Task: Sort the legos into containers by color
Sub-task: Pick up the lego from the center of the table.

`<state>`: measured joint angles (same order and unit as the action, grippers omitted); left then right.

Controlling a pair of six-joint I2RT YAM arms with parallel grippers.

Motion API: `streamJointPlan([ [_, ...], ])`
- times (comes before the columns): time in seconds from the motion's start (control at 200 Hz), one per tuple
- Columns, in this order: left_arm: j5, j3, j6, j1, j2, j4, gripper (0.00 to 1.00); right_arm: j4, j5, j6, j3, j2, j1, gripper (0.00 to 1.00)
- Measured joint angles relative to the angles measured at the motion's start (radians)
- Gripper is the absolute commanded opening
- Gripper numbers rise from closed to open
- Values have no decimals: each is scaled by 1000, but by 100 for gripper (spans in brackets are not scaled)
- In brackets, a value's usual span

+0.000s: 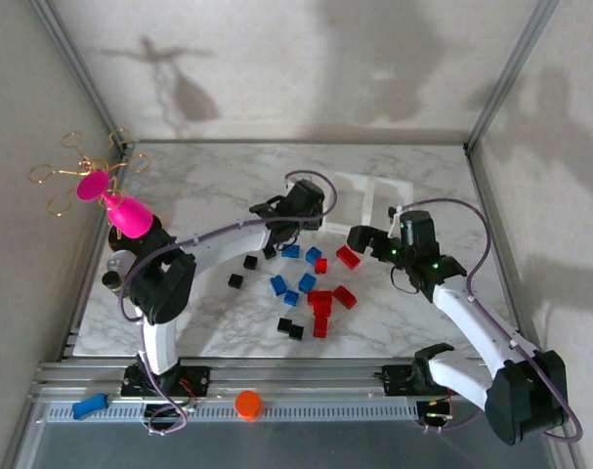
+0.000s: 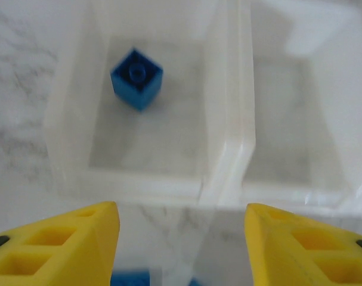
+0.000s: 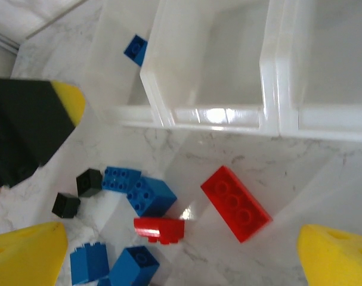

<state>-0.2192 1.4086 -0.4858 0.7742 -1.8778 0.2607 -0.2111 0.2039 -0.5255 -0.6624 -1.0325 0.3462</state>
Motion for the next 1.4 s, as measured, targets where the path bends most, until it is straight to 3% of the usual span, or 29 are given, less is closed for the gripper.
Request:
streamJointPlan([
  [0.235, 21, -145, -16, 74, 84, 24, 59, -41, 3, -7, 61, 24, 19, 99],
  [0.456, 52, -216, -32, 82, 84, 29, 58, -41, 2, -8, 77, 25, 19, 99],
  [0.691, 101, -186, -73, 82, 39, 12, 57, -40, -2, -8, 78, 25, 19, 99],
  [0.946, 114, -125, -228, 83, -31, 3, 60, -40, -24, -12, 85, 39, 19, 99],
  [1.402, 36, -50, -388, 91, -135, 49, 64, -39, -27, -5, 89, 46, 19, 99],
])
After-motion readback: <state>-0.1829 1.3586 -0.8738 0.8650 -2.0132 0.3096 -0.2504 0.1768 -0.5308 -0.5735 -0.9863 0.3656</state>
